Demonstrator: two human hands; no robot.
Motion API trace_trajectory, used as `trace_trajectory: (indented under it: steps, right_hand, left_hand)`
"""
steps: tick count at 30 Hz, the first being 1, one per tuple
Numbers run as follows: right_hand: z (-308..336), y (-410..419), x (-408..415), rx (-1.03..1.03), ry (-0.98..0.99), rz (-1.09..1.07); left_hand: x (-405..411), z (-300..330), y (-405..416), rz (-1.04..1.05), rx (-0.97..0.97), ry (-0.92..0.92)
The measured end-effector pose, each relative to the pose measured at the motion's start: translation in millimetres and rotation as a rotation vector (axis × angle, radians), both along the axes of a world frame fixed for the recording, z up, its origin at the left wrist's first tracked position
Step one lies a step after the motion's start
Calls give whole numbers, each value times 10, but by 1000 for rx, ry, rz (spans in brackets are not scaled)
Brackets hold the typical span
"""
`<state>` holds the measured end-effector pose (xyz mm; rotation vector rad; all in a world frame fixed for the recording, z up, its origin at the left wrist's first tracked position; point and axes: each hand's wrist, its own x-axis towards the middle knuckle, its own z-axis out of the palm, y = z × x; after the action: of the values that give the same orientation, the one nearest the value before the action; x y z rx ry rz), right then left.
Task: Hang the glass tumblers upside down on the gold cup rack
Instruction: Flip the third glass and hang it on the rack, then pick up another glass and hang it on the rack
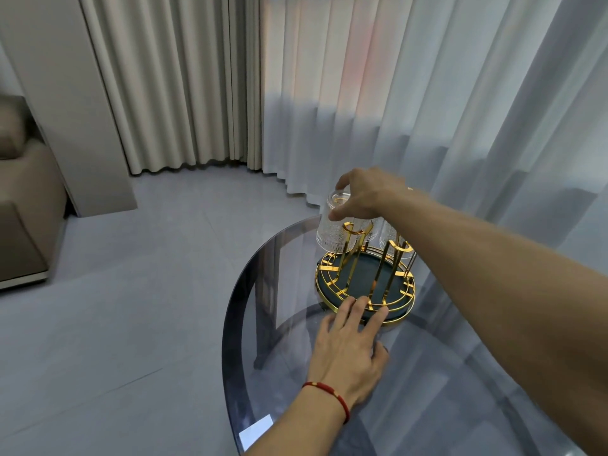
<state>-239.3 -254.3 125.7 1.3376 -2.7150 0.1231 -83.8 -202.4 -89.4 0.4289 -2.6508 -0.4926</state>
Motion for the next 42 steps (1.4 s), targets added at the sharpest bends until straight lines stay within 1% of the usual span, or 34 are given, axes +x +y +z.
trace_trajectory:
  steps: [2, 3, 6, 8, 9, 12, 13, 15, 17, 19, 21, 25, 26, 29, 31, 33, 34, 39, 40, 42]
  right_hand:
    - [-67, 18, -3, 28, 110, 15]
    - [-91, 25, -3, 40, 134, 26]
    - [-71, 80, 24, 95, 147, 39]
    - [-45, 190, 64, 67, 145, 55]
    - [-48, 281, 102, 0, 134, 64]
    - [-165, 779, 292, -312, 147, 120]
    - [-248, 1012, 397, -391, 177, 164]
    - [-461, 1533, 615, -467, 276, 241]
    - [-684, 2058, 807, -444, 332, 253]
    - [-864, 2543, 954, -389, 311, 196]
    - [-1008, 2985, 1052, -383, 284, 111]
    - [-1210, 3714, 1152, -471, 224, -118]
    - [-1243, 3836, 1163, -448, 213, -190]
    - [-1294, 4006, 1152, -286, 202, -387]
    - [-1303, 4039, 1130, -189, 182, -460]
    - [-1323, 4042, 1117, -113, 157, -479]
    - [-1340, 4049, 1112, -108, 141, -474]
    - [-1265, 4101, 1110, -240, 136, -385]
    - [-1251, 4094, 1137, -281, 150, -351]
    - [-1243, 4045, 1220, -345, 190, -245]
  left_hand:
    - [5, 8, 2, 1, -2, -4]
    - [11, 14, 0, 0, -2, -7]
    - [21, 48, 4, -6, -8, -21]
    - [29, 86, 22, -12, -10, -32]
    - [38, 107, 30, -14, -12, -32]
    - [30, 170, 62, -5, -41, -26]
    - [21, 189, 86, 5, -45, -38]
    - [2, 237, 170, 32, -30, -75]
    - [7, 298, 292, 55, -12, -101]
    - [31, 370, 435, 45, -23, -95]
    - [64, 445, 589, 0, -2, -55]
    - [137, 592, 892, -158, 133, 71]
    - [151, 620, 964, -183, 144, 90]
    - [173, 679, 1138, -201, 181, 126]
    - [183, 705, 1259, -212, 222, 156]
    - [190, 712, 1367, -237, 254, 171]
    - [194, 710, 1412, -248, 263, 171]
    - [190, 725, 1557, -306, 304, 160]
    - [198, 737, 1568, -321, 347, 146]
    - [229, 787, 1570, -354, 499, 82]
